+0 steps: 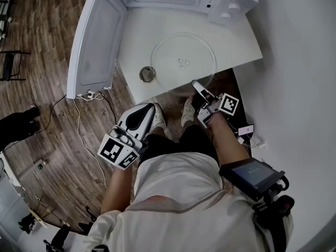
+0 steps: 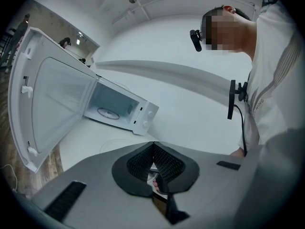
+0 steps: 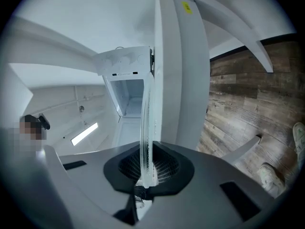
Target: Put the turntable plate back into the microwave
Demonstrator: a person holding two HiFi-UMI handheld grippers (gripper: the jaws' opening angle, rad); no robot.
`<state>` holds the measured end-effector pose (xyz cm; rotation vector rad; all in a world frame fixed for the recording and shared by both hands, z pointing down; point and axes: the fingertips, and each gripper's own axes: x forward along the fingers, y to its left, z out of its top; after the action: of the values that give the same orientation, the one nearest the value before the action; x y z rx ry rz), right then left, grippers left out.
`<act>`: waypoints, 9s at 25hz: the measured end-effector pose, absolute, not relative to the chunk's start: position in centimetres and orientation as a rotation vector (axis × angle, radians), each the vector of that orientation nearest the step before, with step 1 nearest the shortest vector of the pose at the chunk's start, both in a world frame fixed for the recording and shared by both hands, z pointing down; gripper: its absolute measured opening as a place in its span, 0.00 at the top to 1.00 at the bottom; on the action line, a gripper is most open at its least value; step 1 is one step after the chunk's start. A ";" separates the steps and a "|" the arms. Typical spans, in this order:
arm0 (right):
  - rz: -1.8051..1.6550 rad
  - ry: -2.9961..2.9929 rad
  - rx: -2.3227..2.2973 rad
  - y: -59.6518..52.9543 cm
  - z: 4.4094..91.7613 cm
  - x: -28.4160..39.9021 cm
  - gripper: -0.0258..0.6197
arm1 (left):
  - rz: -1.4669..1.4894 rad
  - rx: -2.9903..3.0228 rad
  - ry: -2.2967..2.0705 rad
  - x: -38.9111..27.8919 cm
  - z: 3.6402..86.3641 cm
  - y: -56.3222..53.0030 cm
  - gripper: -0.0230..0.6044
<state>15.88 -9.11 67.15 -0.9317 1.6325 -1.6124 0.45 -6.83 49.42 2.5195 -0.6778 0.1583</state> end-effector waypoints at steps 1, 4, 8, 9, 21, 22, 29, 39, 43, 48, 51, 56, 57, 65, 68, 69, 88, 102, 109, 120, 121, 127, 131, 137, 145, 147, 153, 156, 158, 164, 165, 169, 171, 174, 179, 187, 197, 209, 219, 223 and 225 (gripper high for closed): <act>-1.603 1.635 -0.936 -9.1 67.1 15.9 0.92 | 0.157 2.520 -0.675 0.5 49.4 -6.8 0.95; -1.573 1.663 -0.955 -8.9 66.9 15.8 0.92 | 0.155 2.518 -0.669 0.4 49.6 -6.6 0.95; -1.549 1.694 -0.960 -9.0 66.5 15.5 0.92 | 0.150 2.507 -0.674 -0.1 49.9 -6.8 0.95; -1.540 1.701 -0.961 -9.0 66.3 15.5 0.92 | 0.147 2.506 -0.675 -0.2 49.8 -6.8 0.95; -1.430 1.674 -0.922 -11.2 60.8 14.3 0.92 | 0.095 2.538 -0.685 -1.9 48.4 -7.5 0.95; -1.420 1.667 -0.922 -11.5 60.2 14.2 0.92 | 0.088 2.545 -0.683 -2.1 48.1 -7.5 0.95; -1.340 1.597 -0.965 -13.7 56.9 12.7 0.92 | 0.021 2.602 -0.634 -4.6 45.8 -8.5 0.95; -1.285 1.502 -1.001 -18.2 54.6 10.4 0.92 | -0.017 2.677 -0.548 -7.0 42.9 -9.7 0.95; -1.296 1.514 -0.998 -21.0 54.5 10.7 0.92 | -0.016 2.675 -0.550 -6.0 43.1 -10.9 0.95; -1.313 1.525 -1.007 -24.4 55.3 12.0 0.92 | -0.013 2.666 -0.569 -4.3 43.3 -13.1 0.95; -1.321 1.515 -1.010 -26.7 55.9 13.0 0.92 | -0.005 2.662 -0.591 -3.4 43.3 -14.3 0.95; -1.343 1.506 -1.018 -30.6 57.3 14.1 0.92 | 0.005 2.635 -0.657 -2.9 43.9 -15.9 0.95; -1.347 1.507 -1.016 -31.4 57.4 14.1 0.92 | 0.006 2.627 -0.674 -3.0 44.0 -16.2 0.95; -1.350 1.488 -1.024 -36.5 58.0 14.7 0.92 | 0.003 2.588 -0.770 -3.6 44.7 -17.3 0.95; -1.355 1.479 -1.043 -38.4 58.3 15.0 0.92 | 0.002 2.574 -0.805 -4.0 45.0 -17.4 0.95; -1.357 1.469 -1.050 -38.9 58.5 15.0 0.91 | 0.000 2.571 -0.815 -4.1 45.0 -17.5 0.95; -1.397 1.323 -1.226 -44.6 60.4 17.1 0.91 | -0.043 2.529 -0.901 -5.4 45.3 -17.5 0.95; -1.484 1.216 -1.297 -45.8 61.0 17.5 0.91 | -0.065 2.518 -0.905 -5.9 45.1 -17.6 0.95; -1.570 1.159 -1.323 -45.9 60.6 16.9 0.77 | -0.067 2.512 -0.895 -6.1 45.0 -17.7 0.95; -1.713 1.184 -1.255 -45.3 60.0 15.4 0.58 | -0.078 2.496 -0.889 -6.7 45.4 -17.9 0.95; -1.724 1.186 -1.247 -45.3 60.0 15.2 0.58 | -0.080 2.495 -0.887 -6.7 45.4 -17.9 0.95; -1.820 1.240 -1.241 -45.1 59.9 14.0 0.56 | -0.094 2.496 -0.870 -6.6 45.4 -17.9 0.95; -1.871 1.244 -1.234 -44.6 60.5 13.4 0.55 | -0.104 2.497 -0.867 -6.6 45.2 -17.8 0.95; -1.918 1.252 -1.178 -44.0 61.3 12.5 0.55 | -0.104 2.491 -0.866 -6.6 45.4 -17.6 0.95; -1.935 1.263 -1.172 -43.8 62.0 12.4 0.55 | -0.113 2.490 -0.851 -6.4 45.4 -17.6 0.95; -1.951 1.272 -1.169 -43.6 62.5 12.2 0.55 | -0.114 2.489 -0.849 -6.3 45.4 -17.6 0.95; -1.968 1.303 -1.118 -42.6 63.8 11.9 0.55 | -0.115 2.489 -0.843 -6.2 45.4 -17.5 0.95; -1.937 1.461 -1.027 -42.0 62.5 10.6 0.55 | -0.114 2.491 -0.842 -6.1 45.5 -17.6 0.95; -1.932 1.555 -0.952 -40.9 61.4 9.6 0.55 | -0.115 2.500 -0.835 -6.0 45.4 -17.7 0.95; -1.684 1.980 -0.817 -34.8 53.8 7.3 0.56 | -0.109 2.563 -0.771 -5.7 44.0 -16.9 0.95; -1.596 2.047 -0.843 -33.9 52.3 7.3 0.62 | -0.108 2.575 -0.757 -5.8 43.7 -16.7 0.95; -1.222 2.254 -1.065 -30.5 47.1 8.5 0.89 | -0.116 2.627 -0.693 -6.1 42.6 -15.4 0.95; -1.079 2.322 -1.157 -28.4 44.8 8.6 0.92 | -0.117 2.660 -0.656 -6.1 42.0 -14.6 0.95; -0.888 2.381 -1.273 -25.1 41.3 8.6 0.95 | -0.105 2.705 -0.607 -6.2 41.2 -13.2 0.95; -0.670 2.404 -1.435 -19.2 37.2 8.3 0.95 | -0.085 2.767 -0.535 -6.2 40.0 -10.8 0.95; -0.481 2.414 -1.652 -11.3 35.1 8.5 0.95 | -0.079 2.827 -0.430 -5.1 37.8 -8.3 0.95; -0.274 2.482 -1.761 -6.4 32.9 9.7 0.95 | -0.054 2.881 -0.503 -2.9 35.3 -5.9 0.95; -0.195 2.575 -1.689 0.2 31.1 15.9 0.95 | -0.064 2.886 -0.748 1.9 33.0 0.1 0.95; -0.198 2.607 -1.602 2.8 30.8 17.5 0.95 | -0.048 2.874 -0.849 3.0 32.3 3.8 0.95; -0.191 2.623 -1.603 3.0 30.4 16.4 0.95 | -0.053 2.872 -0.852 2.2 32.2 3.9 0.95; -0.182 2.629 -1.602 2.9 30.2 15.6 0.95 | -0.059 2.878 -0.852 1.6 31.8 3.7 0.95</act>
<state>15.58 2.89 30.21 -1.6024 2.6286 -0.1822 1.60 3.71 31.83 2.8781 -0.8516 -0.0589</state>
